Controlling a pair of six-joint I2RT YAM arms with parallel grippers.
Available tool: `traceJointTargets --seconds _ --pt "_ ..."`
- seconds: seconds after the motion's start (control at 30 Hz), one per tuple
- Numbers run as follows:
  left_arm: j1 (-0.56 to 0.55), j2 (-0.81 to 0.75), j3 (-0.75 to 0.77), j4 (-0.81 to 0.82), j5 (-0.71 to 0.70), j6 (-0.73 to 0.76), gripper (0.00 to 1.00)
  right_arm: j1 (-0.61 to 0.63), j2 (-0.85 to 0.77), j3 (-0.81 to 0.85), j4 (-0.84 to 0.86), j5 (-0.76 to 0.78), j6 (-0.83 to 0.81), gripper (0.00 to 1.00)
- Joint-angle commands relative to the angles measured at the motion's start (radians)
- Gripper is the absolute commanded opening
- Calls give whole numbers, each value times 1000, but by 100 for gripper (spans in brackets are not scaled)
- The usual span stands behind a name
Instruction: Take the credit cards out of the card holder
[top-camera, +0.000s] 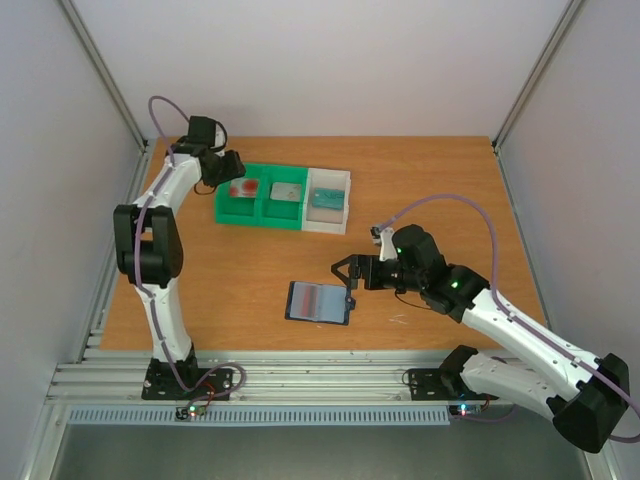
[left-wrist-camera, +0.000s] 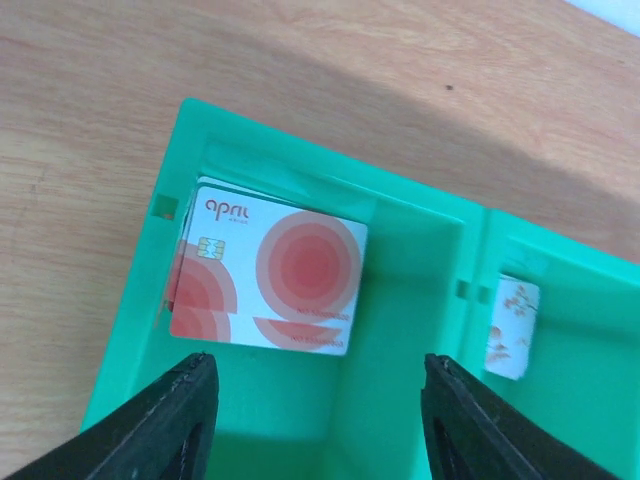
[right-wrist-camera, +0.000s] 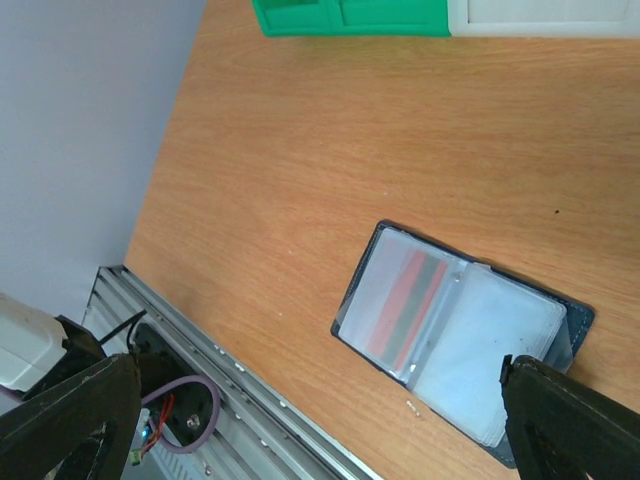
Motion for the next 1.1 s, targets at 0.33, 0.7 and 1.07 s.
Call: traceJointTargets --seconds 0.33,0.7,1.07 --pt "-19 -348 -247 -111 159 13 76 -1 -120 90 -267 267 -26 98" --pt "-183 -646 -664 29 272 -87 70 -2 -73 65 -280 214 -43 95" --pt "-389 -793 -975 234 299 -249 61 4 57 -41 -83 52 39 49"
